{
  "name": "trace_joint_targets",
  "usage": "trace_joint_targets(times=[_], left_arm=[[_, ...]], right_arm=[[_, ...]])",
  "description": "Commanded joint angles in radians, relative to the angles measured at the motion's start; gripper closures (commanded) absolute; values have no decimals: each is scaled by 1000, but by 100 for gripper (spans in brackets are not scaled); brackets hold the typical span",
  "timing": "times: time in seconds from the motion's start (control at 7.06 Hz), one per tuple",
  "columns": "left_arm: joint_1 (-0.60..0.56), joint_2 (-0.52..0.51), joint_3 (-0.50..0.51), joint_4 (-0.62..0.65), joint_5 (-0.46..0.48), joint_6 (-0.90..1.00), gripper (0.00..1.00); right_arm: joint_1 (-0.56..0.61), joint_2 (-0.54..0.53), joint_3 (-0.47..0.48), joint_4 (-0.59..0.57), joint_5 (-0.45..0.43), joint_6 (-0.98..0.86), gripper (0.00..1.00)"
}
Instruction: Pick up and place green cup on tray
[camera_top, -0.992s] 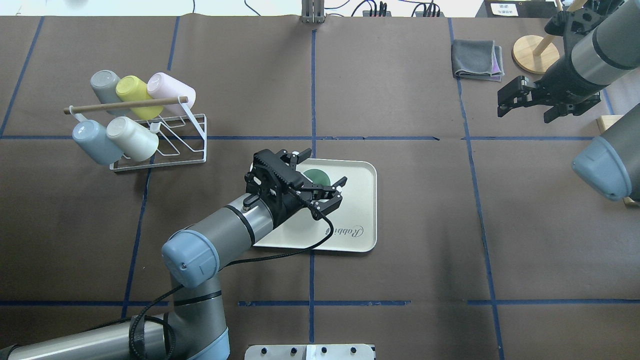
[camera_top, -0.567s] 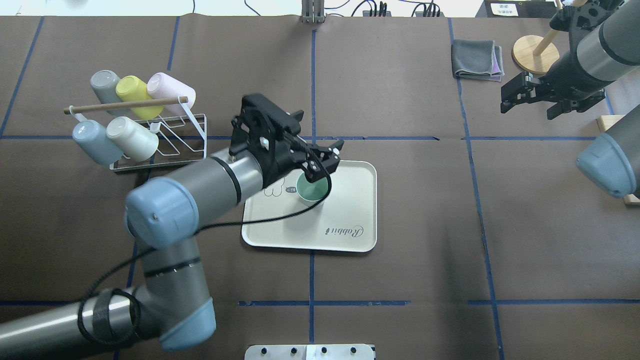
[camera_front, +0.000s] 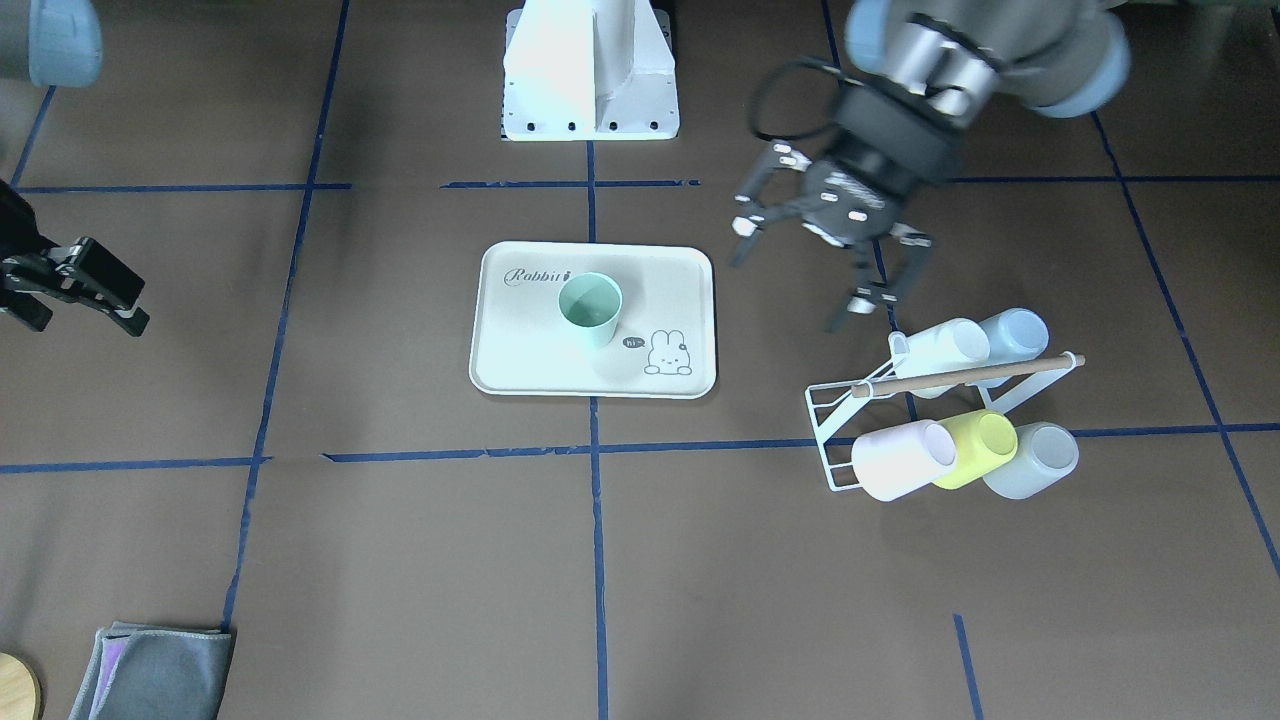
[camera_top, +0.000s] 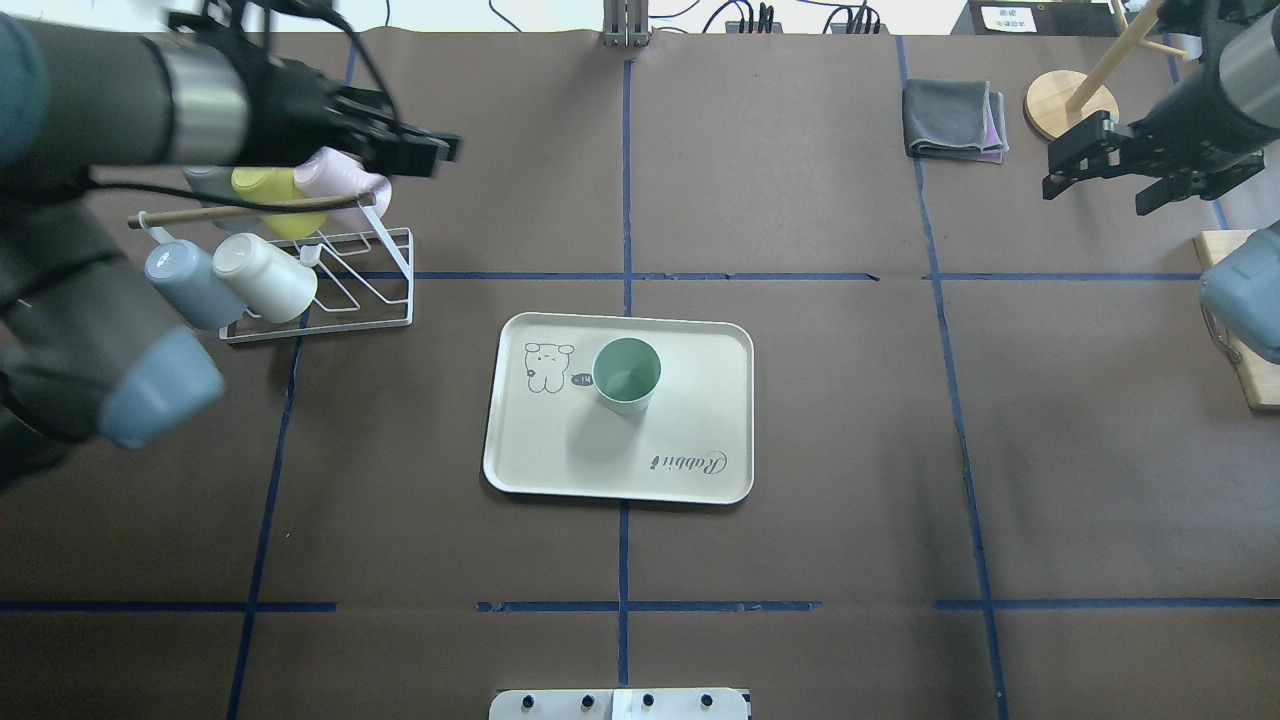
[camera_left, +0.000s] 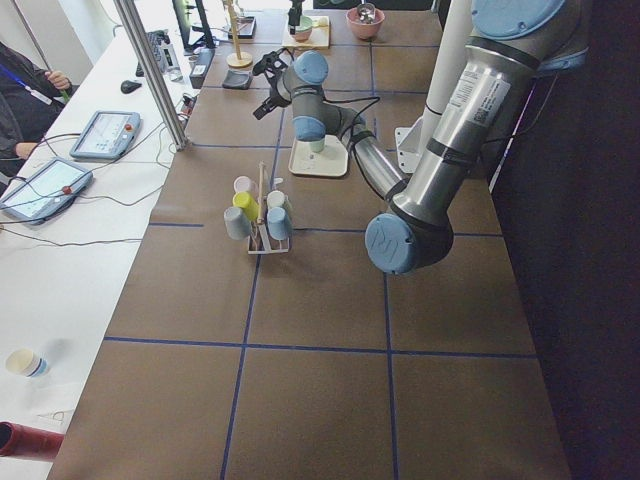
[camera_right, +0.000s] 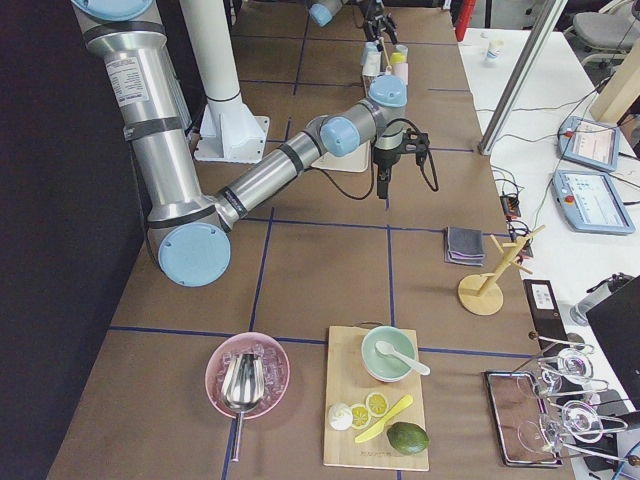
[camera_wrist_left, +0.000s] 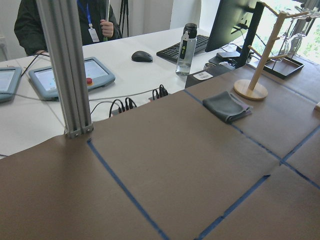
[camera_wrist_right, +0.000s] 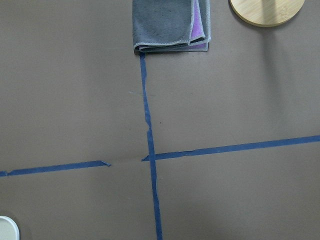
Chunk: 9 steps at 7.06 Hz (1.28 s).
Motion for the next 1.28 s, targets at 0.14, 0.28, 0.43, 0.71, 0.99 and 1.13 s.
trace_joint_targets(times=[0.14, 0.28, 0.43, 0.71, 0.99, 1.13], left_arm=[[-469, 232, 53, 141, -367, 465, 0], [-513, 275, 68, 301, -347, 679, 0], [-528, 274, 64, 482, -304, 708, 0], [-545, 288, 72, 663, -302, 715, 0], [-556, 294, 78, 831, -301, 757, 0], [-570, 306, 82, 927, -249, 896, 0]], right_arm=[[140, -59, -75, -1, 70, -265, 0], [187, -87, -103, -1, 82, -375, 0], [237, -95, -136, 1, 113, -454, 0], [297, -122, -158, -1, 165, -570, 0], [380, -129, -227, -4, 199, -725, 0], [432, -127, -312, -4, 205, -869, 0]])
